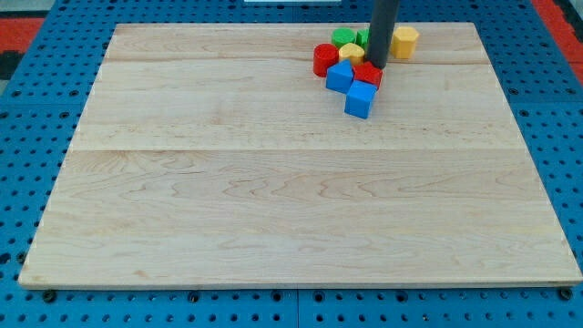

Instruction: Separate the yellow heart from the red circle

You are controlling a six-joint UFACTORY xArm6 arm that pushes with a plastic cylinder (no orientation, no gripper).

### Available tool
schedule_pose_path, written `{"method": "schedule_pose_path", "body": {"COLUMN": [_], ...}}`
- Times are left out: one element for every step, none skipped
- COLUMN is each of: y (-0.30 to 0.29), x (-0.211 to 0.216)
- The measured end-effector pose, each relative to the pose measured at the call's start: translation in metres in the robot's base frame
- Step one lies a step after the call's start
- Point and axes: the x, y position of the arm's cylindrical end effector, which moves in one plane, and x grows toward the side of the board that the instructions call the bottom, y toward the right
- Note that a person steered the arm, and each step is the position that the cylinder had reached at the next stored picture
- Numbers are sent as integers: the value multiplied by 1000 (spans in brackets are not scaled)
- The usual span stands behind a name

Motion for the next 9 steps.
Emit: {"method": "schedule_pose_path", "body": {"y": [7, 12, 12, 10, 2, -33, -72, -83, -131], "x": [0, -2, -12, -12, -16, -10, 6, 4, 4]}}
